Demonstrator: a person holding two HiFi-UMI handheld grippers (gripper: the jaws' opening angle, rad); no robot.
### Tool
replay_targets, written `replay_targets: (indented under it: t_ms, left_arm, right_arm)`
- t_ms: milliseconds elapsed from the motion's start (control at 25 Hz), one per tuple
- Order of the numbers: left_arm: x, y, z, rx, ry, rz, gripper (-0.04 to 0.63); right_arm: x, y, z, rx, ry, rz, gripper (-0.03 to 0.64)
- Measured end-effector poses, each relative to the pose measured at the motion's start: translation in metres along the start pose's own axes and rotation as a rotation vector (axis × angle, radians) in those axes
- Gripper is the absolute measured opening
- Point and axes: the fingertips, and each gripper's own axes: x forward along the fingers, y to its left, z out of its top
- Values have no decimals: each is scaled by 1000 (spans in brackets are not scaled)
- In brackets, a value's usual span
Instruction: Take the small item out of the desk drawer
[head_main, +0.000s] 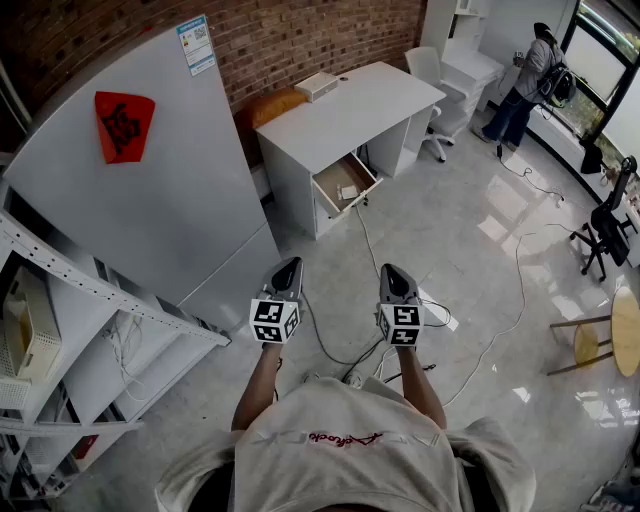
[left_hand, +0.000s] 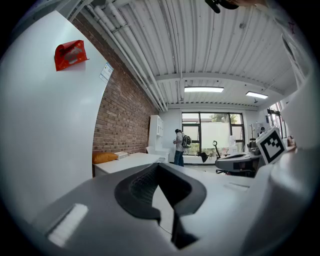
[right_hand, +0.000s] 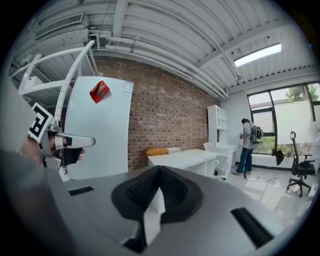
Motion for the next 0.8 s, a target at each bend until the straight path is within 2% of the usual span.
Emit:
replay_targets:
  t_ms: [800]
  left_arm:
    - [10, 0, 10, 28, -9, 9, 8]
  right_arm:
    - [9, -9, 6, 12, -28, 20, 12]
